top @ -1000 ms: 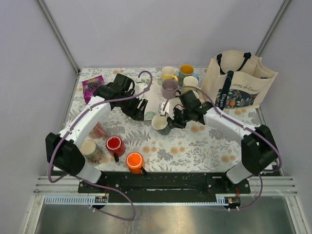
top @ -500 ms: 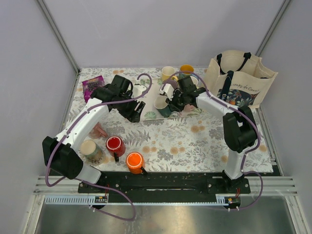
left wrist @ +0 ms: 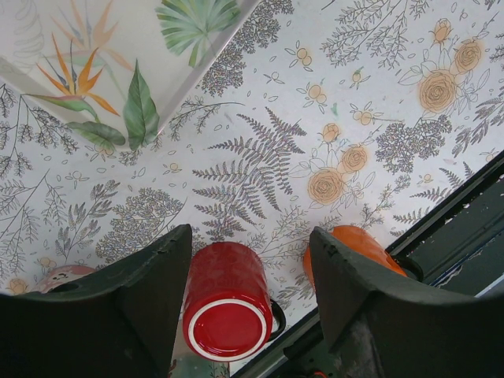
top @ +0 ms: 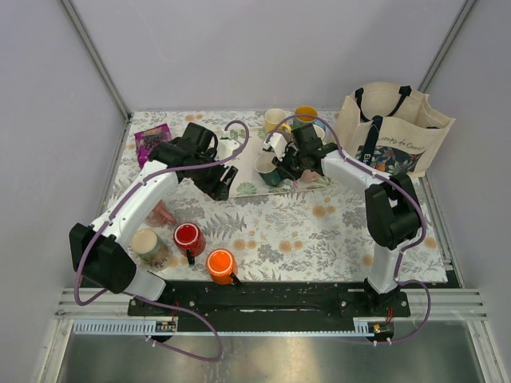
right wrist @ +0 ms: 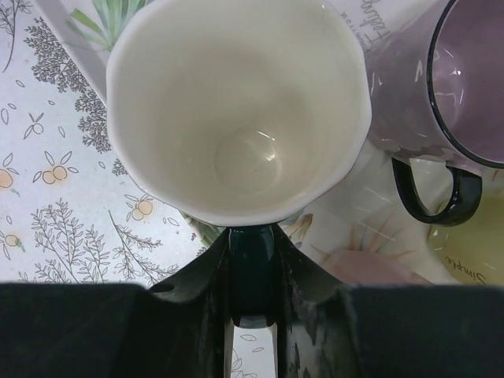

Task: Turn the mug right side up
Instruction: Place the cup on the tray.

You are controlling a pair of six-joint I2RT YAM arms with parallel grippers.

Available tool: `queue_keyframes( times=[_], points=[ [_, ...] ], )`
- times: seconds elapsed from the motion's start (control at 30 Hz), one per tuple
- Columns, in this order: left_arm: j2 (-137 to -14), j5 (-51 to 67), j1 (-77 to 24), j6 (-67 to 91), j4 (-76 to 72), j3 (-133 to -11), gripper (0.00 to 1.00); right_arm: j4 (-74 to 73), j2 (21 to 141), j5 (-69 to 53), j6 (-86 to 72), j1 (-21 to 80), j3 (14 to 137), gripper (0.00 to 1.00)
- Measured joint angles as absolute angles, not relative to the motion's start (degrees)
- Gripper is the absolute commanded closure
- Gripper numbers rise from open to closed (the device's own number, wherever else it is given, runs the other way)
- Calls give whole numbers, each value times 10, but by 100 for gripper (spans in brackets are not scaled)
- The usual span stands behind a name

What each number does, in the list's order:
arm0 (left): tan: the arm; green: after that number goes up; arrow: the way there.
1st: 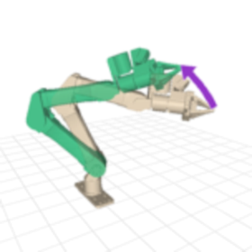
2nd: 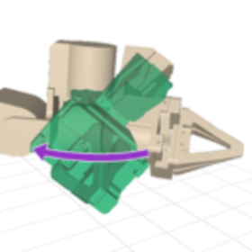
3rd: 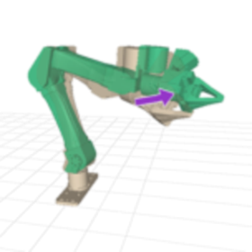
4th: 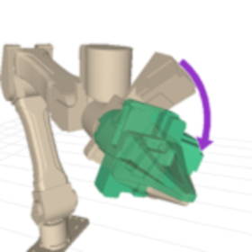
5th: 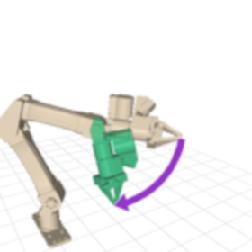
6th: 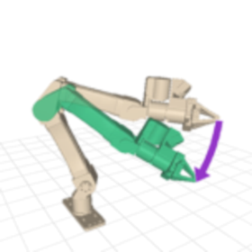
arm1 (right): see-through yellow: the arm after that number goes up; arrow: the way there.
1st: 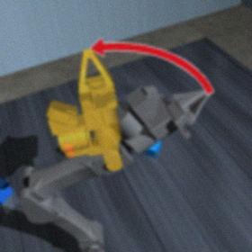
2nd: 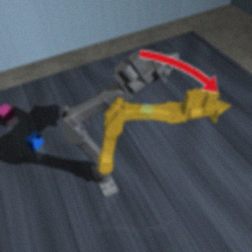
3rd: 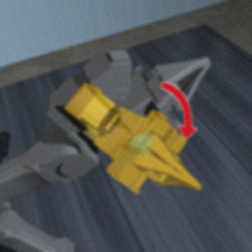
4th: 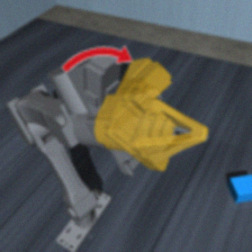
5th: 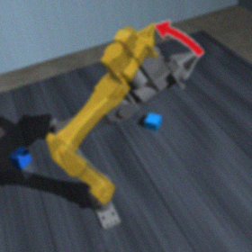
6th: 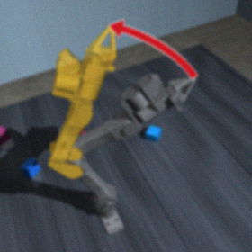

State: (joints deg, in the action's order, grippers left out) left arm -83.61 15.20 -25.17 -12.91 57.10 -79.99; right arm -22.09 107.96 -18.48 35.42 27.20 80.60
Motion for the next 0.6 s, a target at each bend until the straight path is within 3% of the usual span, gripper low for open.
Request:
queue_keyframes(
  times=[0.3, 0.6],
  points=[
    [-836, 152, -251, -129, 569, -800, 35, -206, 1079, -177, 332, 271, 806, 44],
    [-836, 156, -249, -122, 568, -800, 34, -209, 1046, -171, 316, 271, 795, 38]
  ],
)
